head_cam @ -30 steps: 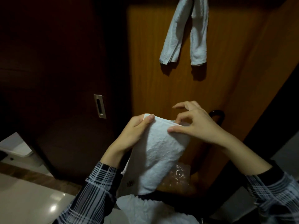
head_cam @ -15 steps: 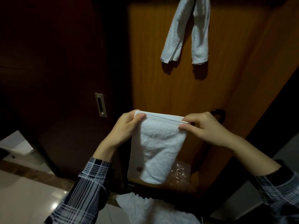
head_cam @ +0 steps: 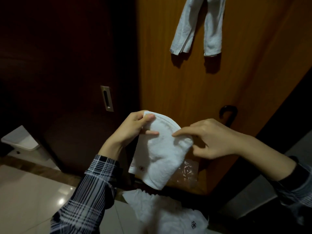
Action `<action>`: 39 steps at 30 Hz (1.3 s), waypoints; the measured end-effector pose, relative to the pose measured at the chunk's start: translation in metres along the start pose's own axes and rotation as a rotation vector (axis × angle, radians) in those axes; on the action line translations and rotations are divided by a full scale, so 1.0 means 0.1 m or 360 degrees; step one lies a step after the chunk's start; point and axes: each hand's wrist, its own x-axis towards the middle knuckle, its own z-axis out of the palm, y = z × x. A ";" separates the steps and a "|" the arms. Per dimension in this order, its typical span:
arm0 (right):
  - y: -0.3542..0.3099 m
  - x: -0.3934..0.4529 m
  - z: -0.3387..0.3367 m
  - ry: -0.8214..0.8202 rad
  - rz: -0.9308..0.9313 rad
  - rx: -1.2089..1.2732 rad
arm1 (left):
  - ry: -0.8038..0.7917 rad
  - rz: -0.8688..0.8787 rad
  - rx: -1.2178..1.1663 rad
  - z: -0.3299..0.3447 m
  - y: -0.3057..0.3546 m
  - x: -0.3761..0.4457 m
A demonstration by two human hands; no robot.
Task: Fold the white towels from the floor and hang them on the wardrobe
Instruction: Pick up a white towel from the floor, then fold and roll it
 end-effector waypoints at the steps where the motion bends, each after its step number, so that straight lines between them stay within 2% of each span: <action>1: -0.03 0.00 0.01 -0.0137 0.0013 -0.0025 | -0.0022 0.0003 0.0000 0.00 -0.02 0.00; 3: -0.08 0.04 0.04 -0.0234 -0.0065 -0.0192 | -0.0087 -0.0001 0.0045 -0.03 -0.04 -0.01; 6: -0.09 0.13 0.13 0.0116 -0.0383 -0.0540 | -0.0149 0.0042 0.0063 -0.02 -0.03 -0.04; 9: -0.13 0.22 0.18 0.0522 -0.0571 -0.0663 | -0.0201 0.0076 0.0014 -0.01 -0.02 -0.06; 12: -0.15 0.33 0.18 0.0567 -0.0609 -0.0604 | -0.0231 0.0138 0.0026 0.02 -0.04 -0.07; 14: -0.14 0.39 0.17 0.0528 -0.0500 -0.0518 | -0.0224 0.0156 0.0011 0.09 -0.04 -0.09; 18: -0.10 0.48 0.15 0.0601 -0.0035 -0.0375 | -0.0206 0.0245 0.0072 0.22 -0.06 -0.09; 22: -0.10 0.52 0.12 0.0620 0.0256 -0.0258 | -0.0182 0.0213 -0.0056 0.29 -0.05 -0.10; 31: -0.08 0.50 0.16 0.0562 0.0273 -0.0127 | -0.0161 0.0019 -0.0202 0.29 -0.12 -0.11; 36: -0.10 0.49 0.20 0.0720 0.0288 -0.0103 | -0.0207 0.0233 -0.0043 0.24 -0.15 -0.12; 39: -0.09 0.46 0.18 0.0630 0.0446 0.0012 | -0.0156 0.0205 0.0041 0.24 -0.15 -0.12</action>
